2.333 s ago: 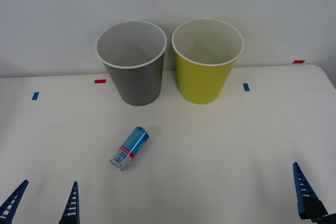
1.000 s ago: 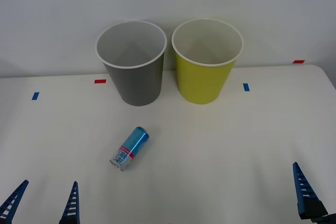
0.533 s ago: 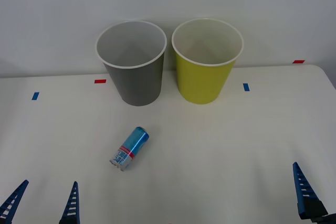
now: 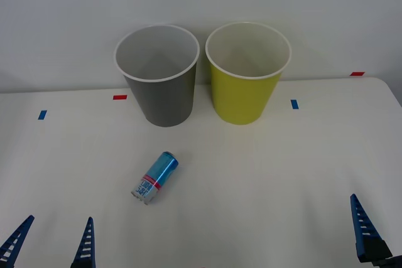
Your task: Put cans in the gray bin and PET bottles in the light green bin.
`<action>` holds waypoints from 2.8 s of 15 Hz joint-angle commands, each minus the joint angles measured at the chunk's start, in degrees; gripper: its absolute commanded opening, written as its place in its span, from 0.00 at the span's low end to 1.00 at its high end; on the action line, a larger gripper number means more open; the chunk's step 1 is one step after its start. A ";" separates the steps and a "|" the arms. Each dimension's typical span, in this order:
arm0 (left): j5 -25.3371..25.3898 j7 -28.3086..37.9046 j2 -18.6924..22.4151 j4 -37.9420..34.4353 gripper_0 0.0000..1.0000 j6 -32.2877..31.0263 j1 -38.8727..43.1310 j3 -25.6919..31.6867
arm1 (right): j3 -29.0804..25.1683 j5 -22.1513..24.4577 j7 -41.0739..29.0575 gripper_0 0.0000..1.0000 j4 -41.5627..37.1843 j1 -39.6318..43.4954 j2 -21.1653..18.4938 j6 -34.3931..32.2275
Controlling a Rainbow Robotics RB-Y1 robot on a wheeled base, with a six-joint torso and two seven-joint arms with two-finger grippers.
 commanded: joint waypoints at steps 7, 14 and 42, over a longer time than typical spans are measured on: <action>-0.97 -0.18 6.94 3.34 1.00 -0.35 -5.01 -1.67 | 0.00 0.00 0.00 1.00 0.00 0.00 0.00 0.00; -0.62 -0.26 16.08 -0.62 1.00 15.64 -14.59 -1.58 | 0.00 0.00 0.00 1.00 0.00 0.00 0.00 0.00; -16.52 18.72 1.14 -17.75 1.00 111.45 -56.34 -5.10 | 0.00 0.00 0.00 1.00 0.00 0.00 0.00 0.00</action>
